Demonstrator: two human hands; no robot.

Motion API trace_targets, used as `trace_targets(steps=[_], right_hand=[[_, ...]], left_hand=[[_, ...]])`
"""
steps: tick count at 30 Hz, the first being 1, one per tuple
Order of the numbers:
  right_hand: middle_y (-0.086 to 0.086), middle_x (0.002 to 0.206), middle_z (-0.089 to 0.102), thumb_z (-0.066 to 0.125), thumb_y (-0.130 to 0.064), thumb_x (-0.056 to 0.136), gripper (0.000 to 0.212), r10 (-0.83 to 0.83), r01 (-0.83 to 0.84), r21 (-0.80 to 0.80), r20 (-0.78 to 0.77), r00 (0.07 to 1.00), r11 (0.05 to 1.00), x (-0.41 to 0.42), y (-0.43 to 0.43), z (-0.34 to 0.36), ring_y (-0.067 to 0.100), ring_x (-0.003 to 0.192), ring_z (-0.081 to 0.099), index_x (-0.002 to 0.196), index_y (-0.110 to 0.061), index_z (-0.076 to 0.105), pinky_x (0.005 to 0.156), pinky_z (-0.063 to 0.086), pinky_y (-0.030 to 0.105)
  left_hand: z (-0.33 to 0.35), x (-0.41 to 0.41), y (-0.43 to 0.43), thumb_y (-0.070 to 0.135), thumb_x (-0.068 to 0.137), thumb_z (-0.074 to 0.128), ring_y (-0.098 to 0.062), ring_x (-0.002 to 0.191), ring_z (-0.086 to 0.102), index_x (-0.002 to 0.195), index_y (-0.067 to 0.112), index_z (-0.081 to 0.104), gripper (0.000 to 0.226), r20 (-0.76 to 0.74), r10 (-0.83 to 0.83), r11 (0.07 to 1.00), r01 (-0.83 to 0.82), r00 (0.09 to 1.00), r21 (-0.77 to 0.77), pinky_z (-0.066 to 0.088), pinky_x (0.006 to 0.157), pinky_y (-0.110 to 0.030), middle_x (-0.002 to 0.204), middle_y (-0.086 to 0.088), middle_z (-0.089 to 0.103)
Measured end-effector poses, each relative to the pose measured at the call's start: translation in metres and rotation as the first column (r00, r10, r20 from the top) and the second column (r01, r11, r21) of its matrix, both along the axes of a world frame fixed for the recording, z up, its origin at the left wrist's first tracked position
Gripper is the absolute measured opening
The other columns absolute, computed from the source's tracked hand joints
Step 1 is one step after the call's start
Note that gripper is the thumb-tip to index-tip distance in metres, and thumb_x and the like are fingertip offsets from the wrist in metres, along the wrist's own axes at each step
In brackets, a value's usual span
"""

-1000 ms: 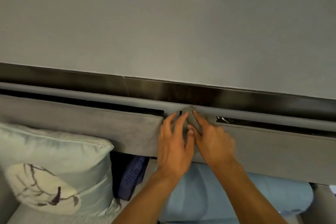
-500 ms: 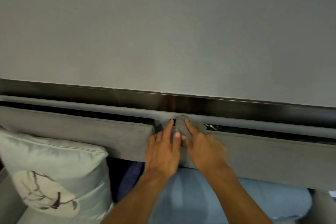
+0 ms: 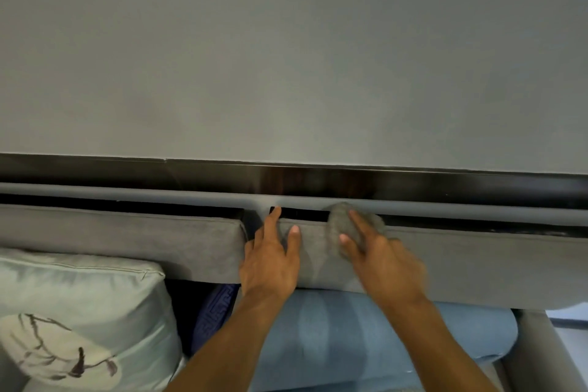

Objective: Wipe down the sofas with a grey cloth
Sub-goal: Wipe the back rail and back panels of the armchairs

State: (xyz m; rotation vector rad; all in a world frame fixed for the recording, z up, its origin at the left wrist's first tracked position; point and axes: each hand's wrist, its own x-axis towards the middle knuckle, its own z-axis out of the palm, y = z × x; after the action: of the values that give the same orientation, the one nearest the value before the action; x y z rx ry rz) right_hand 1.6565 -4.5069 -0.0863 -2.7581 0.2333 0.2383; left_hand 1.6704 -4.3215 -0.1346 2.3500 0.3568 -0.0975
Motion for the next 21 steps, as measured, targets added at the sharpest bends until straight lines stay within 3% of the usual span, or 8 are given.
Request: trace_targets(steps=[4, 9, 13, 16, 19, 21], right_hand=[[0.008, 0.132, 0.063, 0.029, -0.063, 0.099, 0.058, -0.11, 0.11, 0.037, 0.013, 0.994, 0.993, -0.004, -0.016, -0.004, 0.028, 0.109, 0.064, 0.154, -0.048, 0.019, 0.088, 0.052, 0.04], [-0.001, 0.15, 0.048, 0.03, -0.057, 0.103, 0.055, 0.024, -0.026, 0.197, 0.012, 1.0, 0.98, 0.011, 0.051, -0.012, 0.026, 0.124, 0.057, 0.155, -0.046, 0.019, 0.097, 0.049, 0.04], [0.0, 0.141, 0.057, 0.028, -0.061, 0.102, 0.053, 0.055, -0.055, 0.096, 0.005, 0.998, 0.994, 0.012, 0.033, -0.009, 0.024, 0.117, 0.061, 0.153, -0.052, 0.018, 0.09, 0.049, 0.037], [0.003, 0.135, 0.061, 0.028, -0.067, 0.098, 0.054, -0.085, 0.088, 0.089, -0.028, 0.996, 0.992, -0.001, -0.027, -0.007, 0.027, 0.113, 0.063, 0.151, -0.056, 0.02, 0.089, 0.049, 0.039], [0.009, 0.119, 0.069, 0.03, -0.066, 0.098, 0.056, -0.206, 0.205, 0.134, -0.004, 0.979, 0.97, -0.009, -0.046, -0.01, 0.029, 0.102, 0.066, 0.152, -0.052, 0.022, 0.078, 0.051, 0.039], [0.012, 0.123, 0.066, 0.031, -0.06, 0.101, 0.055, -0.224, 0.22, 0.186, 0.002, 0.975, 0.958, -0.004, -0.031, -0.015, 0.032, 0.106, 0.065, 0.153, -0.047, 0.023, 0.084, 0.051, 0.04]], left_hand=[[-0.001, 0.003, 0.0, 0.067, 0.1, 0.032, -0.026, 0.136, 0.048, 0.154, 0.051, 0.013, 0.06, -0.01, -0.004, 1.0, 0.004, 1.0, 0.007, 0.043, 0.109, -0.054, 0.151, 0.003, 0.049], [0.001, 0.003, -0.002, 0.062, 0.101, 0.036, -0.025, 0.127, 0.058, 0.149, 0.055, 0.011, 0.055, -0.001, -0.001, 1.0, 0.001, 1.0, 0.003, 0.05, 0.101, -0.052, 0.147, 0.002, 0.053], [0.001, 0.004, -0.001, 0.06, 0.102, 0.039, -0.028, 0.127, 0.058, 0.149, 0.053, 0.015, 0.054, -0.035, -0.001, 0.999, -0.001, 0.999, -0.053, 0.049, 0.099, -0.046, 0.153, -0.001, 0.048], [0.001, 0.004, -0.003, 0.061, 0.102, 0.04, -0.031, 0.129, 0.055, 0.15, 0.051, 0.018, 0.054, -0.033, 0.027, 0.994, -0.03, 0.999, -0.109, 0.046, 0.102, -0.048, 0.154, -0.006, 0.043], [0.0, 0.001, -0.012, 0.056, 0.104, 0.039, -0.033, 0.127, 0.055, 0.152, 0.05, 0.017, 0.053, -0.015, 0.079, 0.985, -0.08, 0.997, -0.154, 0.045, 0.101, -0.047, 0.152, -0.009, 0.04], [-0.002, 0.0, -0.017, 0.054, 0.105, 0.039, -0.033, 0.129, 0.053, 0.153, 0.048, 0.016, 0.054, -0.004, 0.101, 0.979, -0.1, 0.995, -0.178, 0.045, 0.102, -0.048, 0.153, -0.011, 0.037]])
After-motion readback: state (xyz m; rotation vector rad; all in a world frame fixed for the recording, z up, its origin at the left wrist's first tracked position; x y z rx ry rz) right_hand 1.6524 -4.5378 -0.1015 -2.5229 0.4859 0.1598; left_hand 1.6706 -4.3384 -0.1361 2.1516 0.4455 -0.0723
